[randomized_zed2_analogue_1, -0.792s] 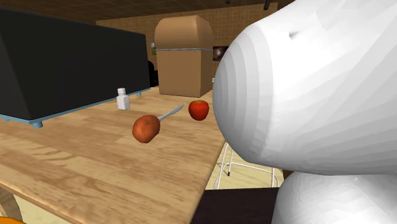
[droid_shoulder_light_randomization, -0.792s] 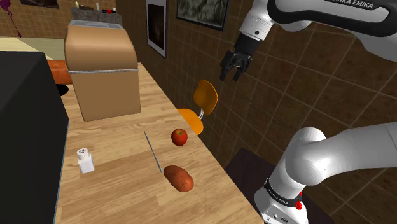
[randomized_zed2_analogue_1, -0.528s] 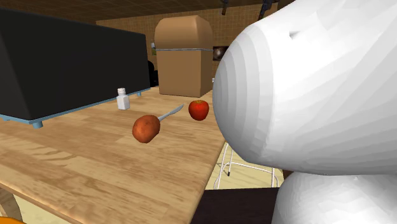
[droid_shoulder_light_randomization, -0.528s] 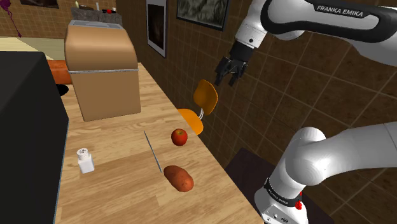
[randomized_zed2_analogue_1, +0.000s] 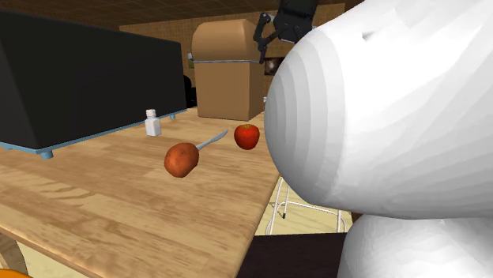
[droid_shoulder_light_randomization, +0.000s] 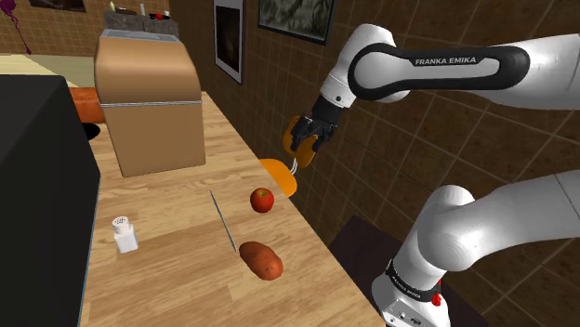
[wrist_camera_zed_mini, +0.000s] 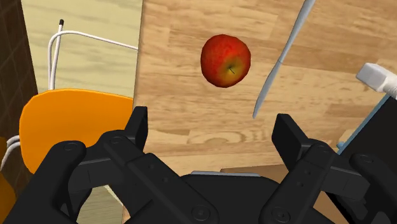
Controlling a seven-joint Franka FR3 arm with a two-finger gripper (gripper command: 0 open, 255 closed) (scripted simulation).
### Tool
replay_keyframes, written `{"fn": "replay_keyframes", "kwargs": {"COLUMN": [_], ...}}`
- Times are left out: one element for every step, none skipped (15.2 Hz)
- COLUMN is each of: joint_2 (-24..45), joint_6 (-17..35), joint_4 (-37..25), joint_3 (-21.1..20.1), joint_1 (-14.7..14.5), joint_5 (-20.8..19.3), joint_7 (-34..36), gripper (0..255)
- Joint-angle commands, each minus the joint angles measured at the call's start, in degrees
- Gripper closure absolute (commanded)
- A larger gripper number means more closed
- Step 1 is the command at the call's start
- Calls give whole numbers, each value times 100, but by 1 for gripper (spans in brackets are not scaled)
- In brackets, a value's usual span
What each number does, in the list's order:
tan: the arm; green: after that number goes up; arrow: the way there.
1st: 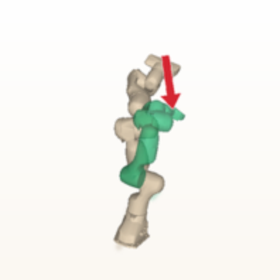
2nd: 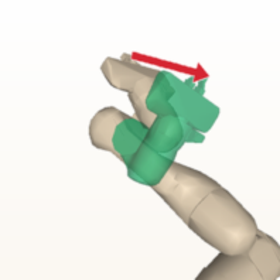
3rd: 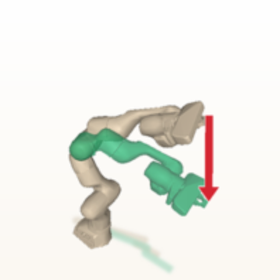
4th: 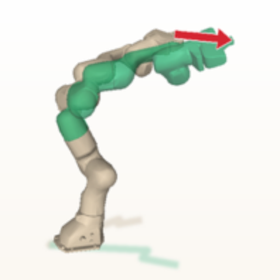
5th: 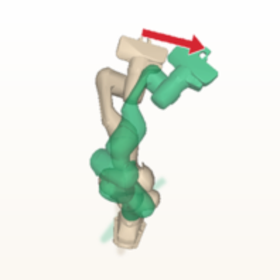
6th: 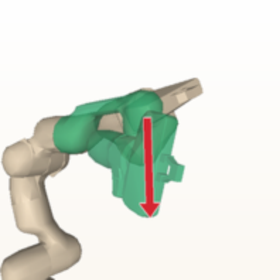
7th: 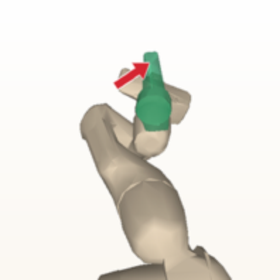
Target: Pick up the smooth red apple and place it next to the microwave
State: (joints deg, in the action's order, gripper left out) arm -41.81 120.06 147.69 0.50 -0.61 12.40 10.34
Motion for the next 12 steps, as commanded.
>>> {"fn": "replay_keyframes", "kwargs": {"joint_2": [245, 379, 528, 690, 867, 1056, 1259, 1473, 1699, 1935, 2180, 2432], "joint_6": [605, 880, 1158, 1439, 1722, 2007, 2291, 2575, 2856, 3134, 3406, 3670], "joint_4": [251, 346, 430, 501, 561, 609, 643, 664, 672, 665, 643, 606], "joint_3": [-79, -109, -137, -162, -183, -201, -212, -219, -218, -210, -190, -162], "joint_1": [-75, -113, -156, -204, -257, -317, -384, -458, -541, -632, -737, -853], "joint_5": [163, 244, 330, 420, 516, 619, 729, 849, 981, 1129, 1293, 1483], "joint_7": [33, 37, 36, 31, 20, 3, -22, -57, -103, -164, -242, -342], "gripper": [0, 0, 0, 0, 0, 0, 0, 0, 0, 0, 0, 0]}}
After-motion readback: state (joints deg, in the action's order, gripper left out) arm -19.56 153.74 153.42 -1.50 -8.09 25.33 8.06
